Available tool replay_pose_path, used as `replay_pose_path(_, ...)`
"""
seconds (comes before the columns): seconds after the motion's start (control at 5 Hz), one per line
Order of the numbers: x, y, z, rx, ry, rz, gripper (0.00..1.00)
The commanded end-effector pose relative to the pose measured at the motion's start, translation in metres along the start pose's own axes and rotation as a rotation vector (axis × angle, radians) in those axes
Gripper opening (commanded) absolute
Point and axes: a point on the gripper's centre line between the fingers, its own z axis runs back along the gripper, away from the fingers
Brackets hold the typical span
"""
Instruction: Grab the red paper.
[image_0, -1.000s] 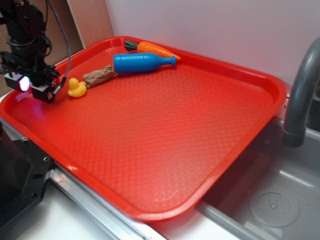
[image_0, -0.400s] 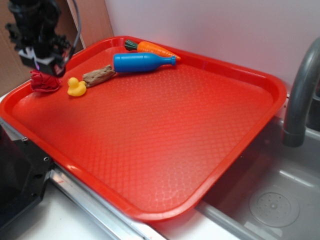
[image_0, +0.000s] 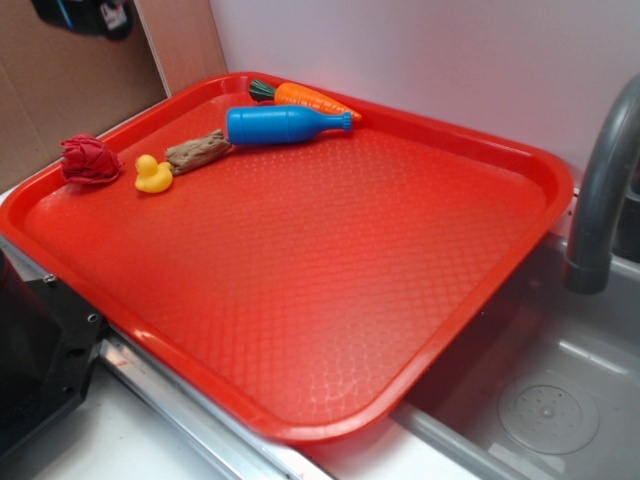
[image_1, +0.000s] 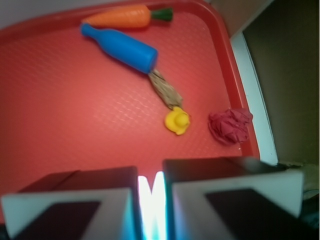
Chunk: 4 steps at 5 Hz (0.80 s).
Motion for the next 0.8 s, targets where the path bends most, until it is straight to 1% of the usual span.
replay_pose_path(0.0,-0.017,0.016,-0.003,0.097,-0.002,0.026,1.0)
replay_pose_path(0.2,-0.039,0.045,-0.033,0.131,0.052,0.162,1.0)
replay_pose_path(0.4,-0.04,0.07,-0.063,0.178,0.104,0.253,1.0)
replay_pose_path(0.6,-0.026,0.076,-0.076,0.204,0.114,0.29,1.0)
